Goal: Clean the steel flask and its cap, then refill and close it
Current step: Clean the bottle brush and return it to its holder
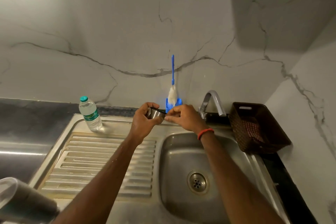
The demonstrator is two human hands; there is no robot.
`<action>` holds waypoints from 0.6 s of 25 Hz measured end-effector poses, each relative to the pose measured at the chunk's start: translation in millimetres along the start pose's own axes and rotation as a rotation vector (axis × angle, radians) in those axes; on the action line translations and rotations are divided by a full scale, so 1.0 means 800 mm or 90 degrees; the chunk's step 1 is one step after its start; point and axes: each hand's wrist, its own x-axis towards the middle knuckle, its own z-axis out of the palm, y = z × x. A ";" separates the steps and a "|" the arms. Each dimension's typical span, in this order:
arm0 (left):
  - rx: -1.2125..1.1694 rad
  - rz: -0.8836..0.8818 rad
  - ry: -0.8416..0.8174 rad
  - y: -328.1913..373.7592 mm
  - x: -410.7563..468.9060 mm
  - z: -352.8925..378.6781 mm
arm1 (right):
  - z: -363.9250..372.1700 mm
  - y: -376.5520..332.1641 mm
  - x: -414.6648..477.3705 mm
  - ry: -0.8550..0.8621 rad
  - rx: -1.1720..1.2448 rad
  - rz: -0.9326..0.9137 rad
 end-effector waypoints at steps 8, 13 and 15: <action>0.049 -0.035 0.051 -0.038 0.046 -0.003 | -0.018 0.019 0.096 0.203 0.004 0.059; 0.093 -0.043 0.035 -0.050 0.065 0.000 | -0.032 0.006 0.153 0.183 -0.011 0.057; 0.101 -0.041 0.029 -0.057 0.070 0.000 | -0.038 0.001 0.172 0.178 -0.022 0.053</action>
